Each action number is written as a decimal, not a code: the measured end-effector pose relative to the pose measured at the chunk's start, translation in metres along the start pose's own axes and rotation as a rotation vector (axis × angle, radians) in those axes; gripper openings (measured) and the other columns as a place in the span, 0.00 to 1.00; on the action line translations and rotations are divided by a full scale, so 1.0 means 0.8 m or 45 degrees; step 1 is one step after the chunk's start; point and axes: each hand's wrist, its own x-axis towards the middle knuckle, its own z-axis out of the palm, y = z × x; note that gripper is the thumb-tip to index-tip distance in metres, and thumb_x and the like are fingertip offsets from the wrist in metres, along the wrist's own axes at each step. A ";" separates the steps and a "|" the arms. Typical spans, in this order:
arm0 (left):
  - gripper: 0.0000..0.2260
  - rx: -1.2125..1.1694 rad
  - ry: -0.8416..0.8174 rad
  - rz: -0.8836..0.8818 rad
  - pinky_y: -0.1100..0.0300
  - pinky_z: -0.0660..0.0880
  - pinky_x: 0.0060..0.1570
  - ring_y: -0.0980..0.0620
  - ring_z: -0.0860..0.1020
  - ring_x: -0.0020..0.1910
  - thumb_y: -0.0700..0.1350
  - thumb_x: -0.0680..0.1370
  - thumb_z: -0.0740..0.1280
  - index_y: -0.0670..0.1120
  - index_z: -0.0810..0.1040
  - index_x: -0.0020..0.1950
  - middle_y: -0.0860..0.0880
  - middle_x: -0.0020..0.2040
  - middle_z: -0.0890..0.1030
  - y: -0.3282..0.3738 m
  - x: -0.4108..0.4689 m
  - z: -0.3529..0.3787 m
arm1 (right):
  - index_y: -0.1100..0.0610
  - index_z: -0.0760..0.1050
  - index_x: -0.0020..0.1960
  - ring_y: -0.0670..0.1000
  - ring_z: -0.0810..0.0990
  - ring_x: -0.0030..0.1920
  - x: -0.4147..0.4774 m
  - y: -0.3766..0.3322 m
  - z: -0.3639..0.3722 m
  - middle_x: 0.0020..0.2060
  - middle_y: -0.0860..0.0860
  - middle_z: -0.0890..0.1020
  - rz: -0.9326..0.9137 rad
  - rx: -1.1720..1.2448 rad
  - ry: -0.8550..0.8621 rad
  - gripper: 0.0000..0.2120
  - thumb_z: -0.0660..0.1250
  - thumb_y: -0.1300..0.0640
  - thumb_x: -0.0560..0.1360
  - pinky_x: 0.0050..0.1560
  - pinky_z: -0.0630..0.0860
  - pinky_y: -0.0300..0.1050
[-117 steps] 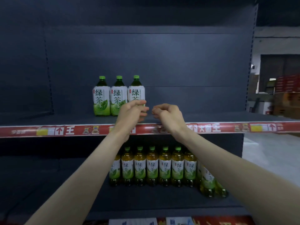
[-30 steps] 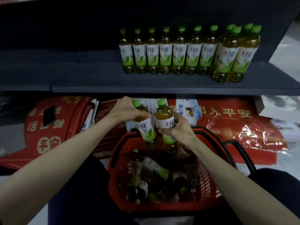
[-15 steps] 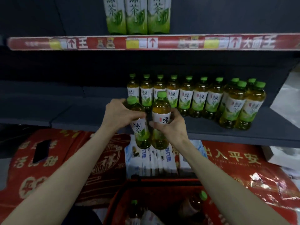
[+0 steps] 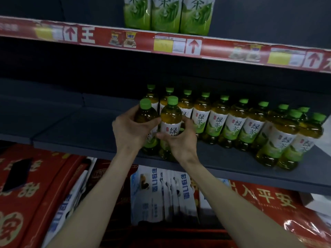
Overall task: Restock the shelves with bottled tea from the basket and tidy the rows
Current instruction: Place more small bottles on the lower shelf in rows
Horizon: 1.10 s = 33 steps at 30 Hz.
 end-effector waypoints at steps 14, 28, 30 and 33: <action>0.32 -0.039 -0.226 0.077 0.60 0.79 0.65 0.63 0.81 0.62 0.45 0.77 0.77 0.55 0.71 0.79 0.59 0.63 0.84 -0.055 0.016 0.004 | 0.42 0.65 0.71 0.40 0.82 0.59 0.014 0.033 0.023 0.59 0.41 0.82 -0.019 -0.003 -0.036 0.42 0.85 0.53 0.65 0.59 0.82 0.40; 0.34 0.195 -0.420 -0.317 0.62 0.77 0.57 0.56 0.79 0.56 0.43 0.68 0.85 0.47 0.76 0.71 0.53 0.60 0.82 -0.132 -0.004 -0.017 | 0.54 0.71 0.75 0.41 0.78 0.62 0.000 0.078 0.007 0.63 0.45 0.82 0.052 -0.355 -0.157 0.32 0.78 0.52 0.74 0.56 0.71 0.24; 0.33 0.207 -0.404 -0.309 0.68 0.75 0.53 0.55 0.80 0.56 0.43 0.68 0.84 0.47 0.77 0.71 0.54 0.60 0.82 -0.133 -0.003 -0.015 | 0.55 0.71 0.75 0.42 0.77 0.63 0.005 0.080 0.010 0.64 0.46 0.82 0.044 -0.368 -0.133 0.33 0.79 0.51 0.74 0.60 0.71 0.28; 0.32 0.197 -0.370 -0.304 0.68 0.74 0.54 0.54 0.79 0.58 0.42 0.70 0.83 0.46 0.77 0.72 0.54 0.62 0.82 -0.135 -0.001 -0.010 | 0.55 0.71 0.75 0.45 0.78 0.66 0.014 0.085 0.015 0.65 0.47 0.81 0.030 -0.376 -0.116 0.35 0.79 0.49 0.73 0.66 0.72 0.35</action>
